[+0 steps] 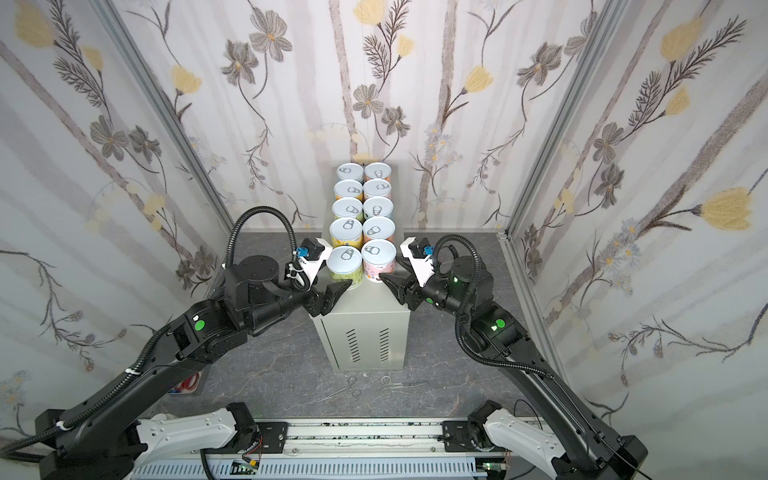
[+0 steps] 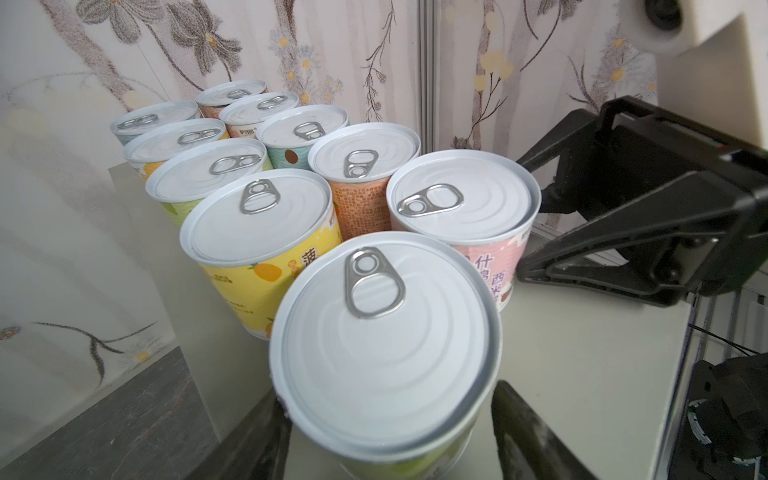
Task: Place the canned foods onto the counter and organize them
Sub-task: 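Press the green-label and pink-label cans together with both grippers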
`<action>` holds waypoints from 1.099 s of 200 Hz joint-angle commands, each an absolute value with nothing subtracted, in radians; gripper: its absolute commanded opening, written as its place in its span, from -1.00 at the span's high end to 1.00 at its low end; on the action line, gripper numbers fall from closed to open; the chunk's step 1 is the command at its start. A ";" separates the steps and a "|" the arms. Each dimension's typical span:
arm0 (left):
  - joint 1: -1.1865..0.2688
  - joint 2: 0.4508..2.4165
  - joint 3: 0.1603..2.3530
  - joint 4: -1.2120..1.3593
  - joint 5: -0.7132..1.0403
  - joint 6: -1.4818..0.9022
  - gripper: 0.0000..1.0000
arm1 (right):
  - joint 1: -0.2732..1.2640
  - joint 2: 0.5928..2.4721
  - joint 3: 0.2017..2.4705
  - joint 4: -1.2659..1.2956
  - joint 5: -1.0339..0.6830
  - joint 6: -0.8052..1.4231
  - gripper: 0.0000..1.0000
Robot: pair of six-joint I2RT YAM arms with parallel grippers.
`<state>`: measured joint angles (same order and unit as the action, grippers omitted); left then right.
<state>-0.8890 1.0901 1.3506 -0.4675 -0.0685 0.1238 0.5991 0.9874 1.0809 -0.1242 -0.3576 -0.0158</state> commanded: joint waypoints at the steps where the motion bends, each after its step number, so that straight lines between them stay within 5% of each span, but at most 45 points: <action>1: -0.887 1.092 1.352 -0.427 -0.089 0.130 -0.47 | 0.600 0.991 1.077 -0.083 -0.371 -0.012 -0.19; 220: -0.861 1.115 1.357 -0.395 -0.091 0.143 -0.47 | 0.600 0.993 1.069 -0.101 -0.334 -0.026 -0.30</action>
<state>-0.8635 1.1114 1.3464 -0.4358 -0.0925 0.1310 0.5999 0.9936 1.0721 -0.1242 -0.3420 -0.0166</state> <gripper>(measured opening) 0.737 0.653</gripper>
